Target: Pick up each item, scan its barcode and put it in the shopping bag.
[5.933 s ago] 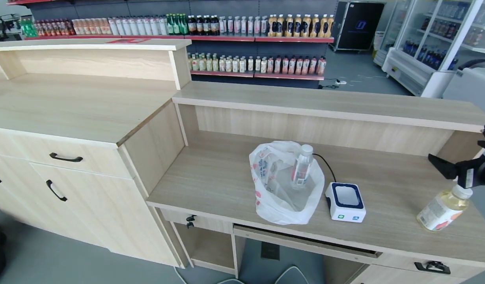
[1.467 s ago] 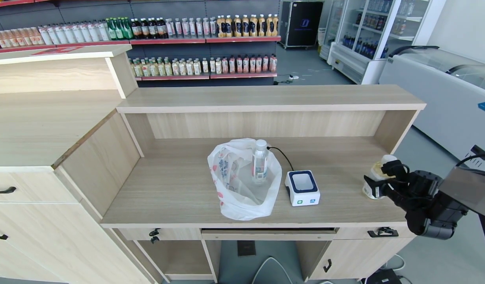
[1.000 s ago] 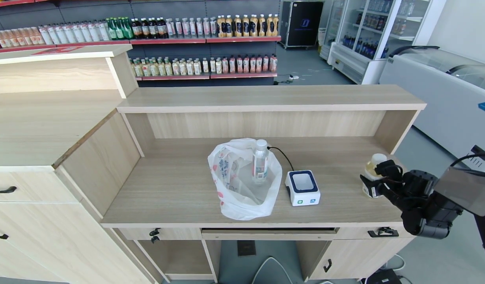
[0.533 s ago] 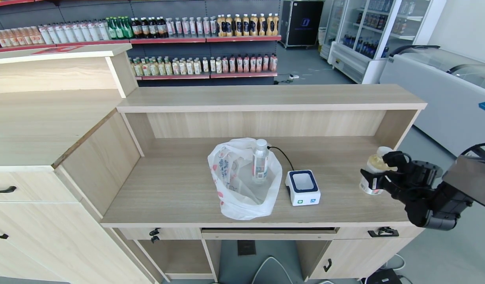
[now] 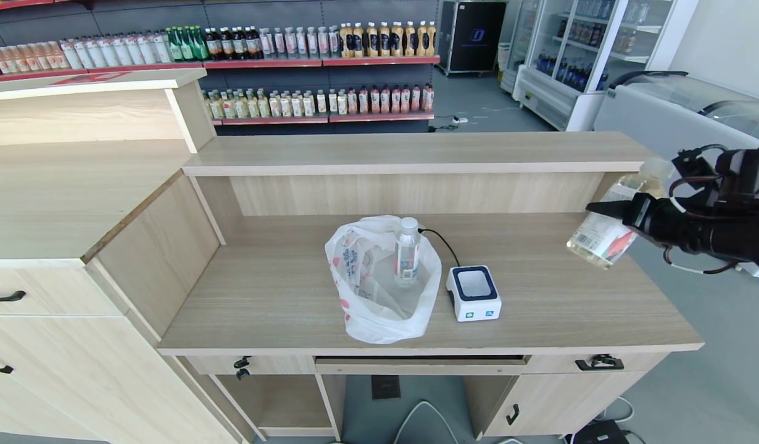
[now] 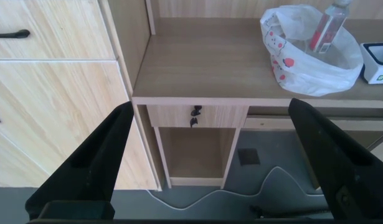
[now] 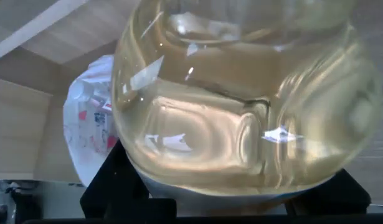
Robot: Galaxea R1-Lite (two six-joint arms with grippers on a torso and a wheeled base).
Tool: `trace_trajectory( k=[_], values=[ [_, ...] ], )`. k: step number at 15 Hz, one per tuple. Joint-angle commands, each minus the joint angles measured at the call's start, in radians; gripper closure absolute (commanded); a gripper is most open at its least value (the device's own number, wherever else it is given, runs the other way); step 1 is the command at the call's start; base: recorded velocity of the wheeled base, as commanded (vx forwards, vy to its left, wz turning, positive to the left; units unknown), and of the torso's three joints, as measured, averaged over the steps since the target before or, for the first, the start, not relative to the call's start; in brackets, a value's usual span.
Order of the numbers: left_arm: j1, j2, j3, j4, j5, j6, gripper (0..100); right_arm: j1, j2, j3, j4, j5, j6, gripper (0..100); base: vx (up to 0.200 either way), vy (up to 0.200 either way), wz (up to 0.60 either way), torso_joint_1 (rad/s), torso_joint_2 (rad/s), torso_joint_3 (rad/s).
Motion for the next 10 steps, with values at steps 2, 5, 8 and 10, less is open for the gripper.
trace_trajectory(
  k=[2,5,8,10],
  values=[
    [0.0,0.0,0.0,0.0,0.0,0.0,0,0.107,-0.333,-0.076,0.19,0.142,0.065,100,0.0,0.0,0.0,0.0,0.0,0.0],
    [0.0,0.0,0.0,0.0,0.0,0.0,0,0.169,-0.441,-0.12,0.269,0.315,0.063,100,0.0,0.0,0.0,0.0,0.0,0.0],
    [0.0,0.0,0.0,0.0,0.0,0.0,0,0.259,-0.507,-0.077,0.267,0.33,0.017,100,0.0,0.0,0.0,0.0,0.0,0.0],
    [0.0,0.0,0.0,0.0,0.0,0.0,0,0.301,-0.562,0.001,0.267,0.333,-0.047,100,0.0,0.0,0.0,0.0,0.0,0.0]
  ],
)
